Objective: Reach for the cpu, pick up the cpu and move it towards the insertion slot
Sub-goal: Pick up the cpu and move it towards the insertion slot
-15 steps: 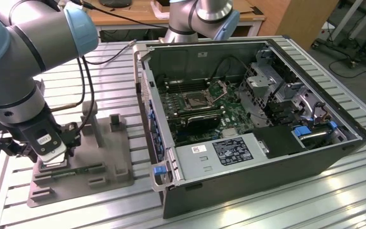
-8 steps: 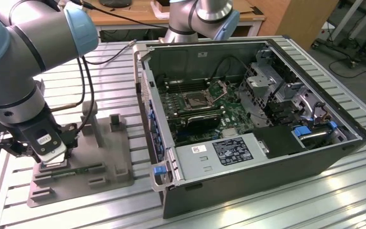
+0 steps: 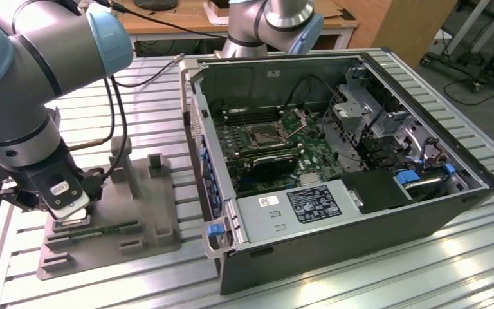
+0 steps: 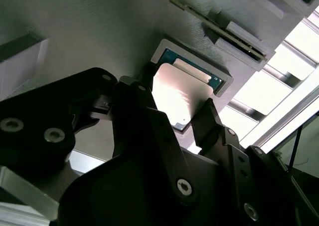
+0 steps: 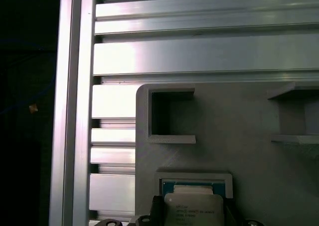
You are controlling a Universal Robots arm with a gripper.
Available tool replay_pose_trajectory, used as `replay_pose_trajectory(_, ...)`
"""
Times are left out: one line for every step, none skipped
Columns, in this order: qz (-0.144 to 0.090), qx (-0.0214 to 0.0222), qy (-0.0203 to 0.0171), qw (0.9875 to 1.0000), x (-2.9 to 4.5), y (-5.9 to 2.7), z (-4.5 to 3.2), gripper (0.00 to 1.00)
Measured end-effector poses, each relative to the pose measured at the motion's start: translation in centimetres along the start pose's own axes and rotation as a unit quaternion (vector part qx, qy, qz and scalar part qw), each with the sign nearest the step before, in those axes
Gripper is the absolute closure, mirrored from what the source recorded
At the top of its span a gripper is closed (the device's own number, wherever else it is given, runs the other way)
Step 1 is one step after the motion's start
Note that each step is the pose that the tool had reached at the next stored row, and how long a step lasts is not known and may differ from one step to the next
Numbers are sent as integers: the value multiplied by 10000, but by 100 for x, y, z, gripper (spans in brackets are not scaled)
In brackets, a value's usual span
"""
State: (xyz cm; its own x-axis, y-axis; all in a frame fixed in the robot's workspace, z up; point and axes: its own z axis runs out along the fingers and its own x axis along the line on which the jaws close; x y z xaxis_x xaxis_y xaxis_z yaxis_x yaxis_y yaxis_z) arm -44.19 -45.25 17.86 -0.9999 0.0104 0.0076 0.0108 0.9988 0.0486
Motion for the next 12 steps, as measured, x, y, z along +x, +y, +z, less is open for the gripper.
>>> replay_pose_trajectory(0,0,0,10000,0,0,0,45)
replay_pose_trajectory(1,0,0,10000,0,0,0,45)
replay_pose_trajectory(1,0,0,10000,0,0,0,45)
replay_pose_trajectory(1,0,0,10000,0,0,0,45)
replay_pose_trajectory(1,0,-1,10000,0,0,-1,45)
replay_pose_trajectory(1,0,-2,10000,0,0,-1,45)
replay_pose_trajectory(1,0,-2,10000,0,0,-2,45)
replay_pose_trajectory(1,1,-1,10000,0,1,-6,45)
replay_pose_trajectory(1,1,0,10000,0,1,-13,45)
replay_pose_trajectory(1,2,1,10000,1,1,-22,45)
replay_pose_trajectory(1,1,0,10000,0,1,-30,45)
replay_pose_trajectory(1,0,-1,10000,0,2,-32,45)
